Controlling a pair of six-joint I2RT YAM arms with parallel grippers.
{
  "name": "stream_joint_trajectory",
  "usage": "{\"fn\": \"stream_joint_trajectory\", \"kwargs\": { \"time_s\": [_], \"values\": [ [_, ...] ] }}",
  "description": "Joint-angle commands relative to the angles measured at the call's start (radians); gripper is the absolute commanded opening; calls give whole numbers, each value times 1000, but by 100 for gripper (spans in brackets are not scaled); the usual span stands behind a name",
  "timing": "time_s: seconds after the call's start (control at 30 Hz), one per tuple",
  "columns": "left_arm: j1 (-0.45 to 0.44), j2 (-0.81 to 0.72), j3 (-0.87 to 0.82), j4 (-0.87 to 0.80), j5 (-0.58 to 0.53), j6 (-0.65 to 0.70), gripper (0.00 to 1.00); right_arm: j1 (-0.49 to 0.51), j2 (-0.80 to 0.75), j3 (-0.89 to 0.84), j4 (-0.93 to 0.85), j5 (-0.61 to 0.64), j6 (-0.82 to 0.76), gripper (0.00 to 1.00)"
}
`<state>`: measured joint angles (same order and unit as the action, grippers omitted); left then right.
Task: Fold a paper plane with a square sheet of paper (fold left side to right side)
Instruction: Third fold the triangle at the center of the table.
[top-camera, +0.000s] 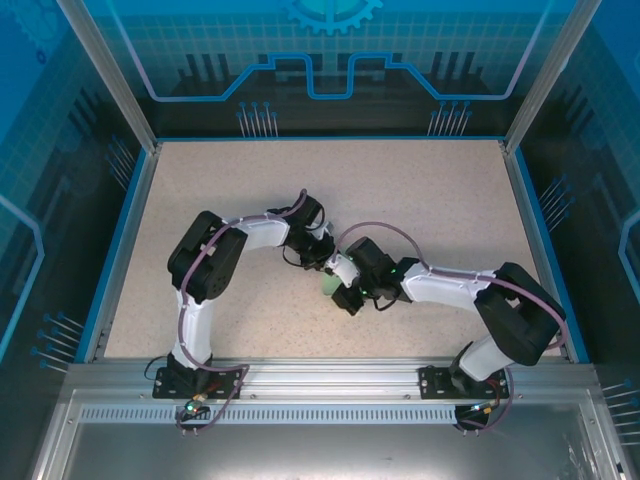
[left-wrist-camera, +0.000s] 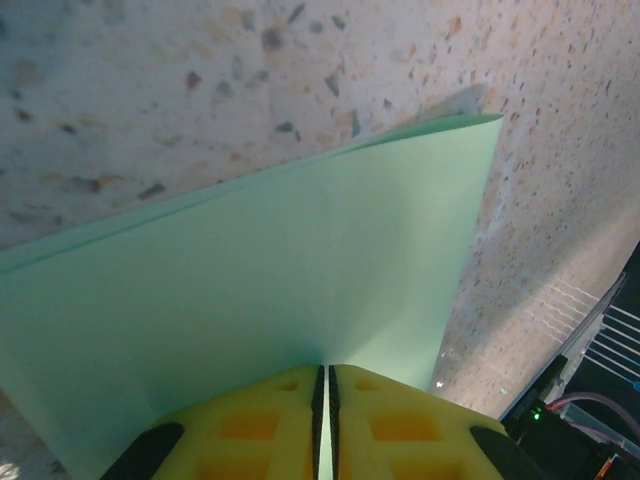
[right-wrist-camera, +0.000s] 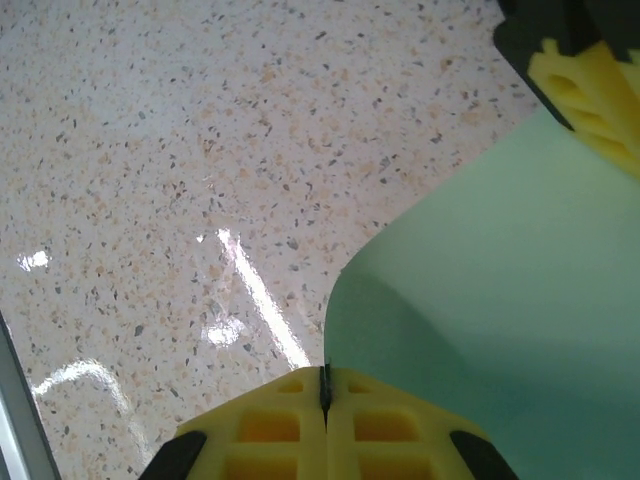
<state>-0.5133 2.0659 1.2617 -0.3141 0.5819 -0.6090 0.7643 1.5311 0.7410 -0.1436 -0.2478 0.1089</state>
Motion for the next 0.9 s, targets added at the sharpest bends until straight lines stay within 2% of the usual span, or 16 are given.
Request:
{"fn": "stream_joint_trajectory", "kwargs": {
  "time_s": [0.0,0.4,0.87],
  "values": [
    [-5,42,-1,-30,6,29,13,-41,14,21,-34,-37,58,0],
    [-8,52,-14,-28,0,32,11,-138,100,84,-122,21,115,0],
    [-7,49,-20,-23,1,31,11,-177,138,109,-139,38,120,0]
  ]
}}
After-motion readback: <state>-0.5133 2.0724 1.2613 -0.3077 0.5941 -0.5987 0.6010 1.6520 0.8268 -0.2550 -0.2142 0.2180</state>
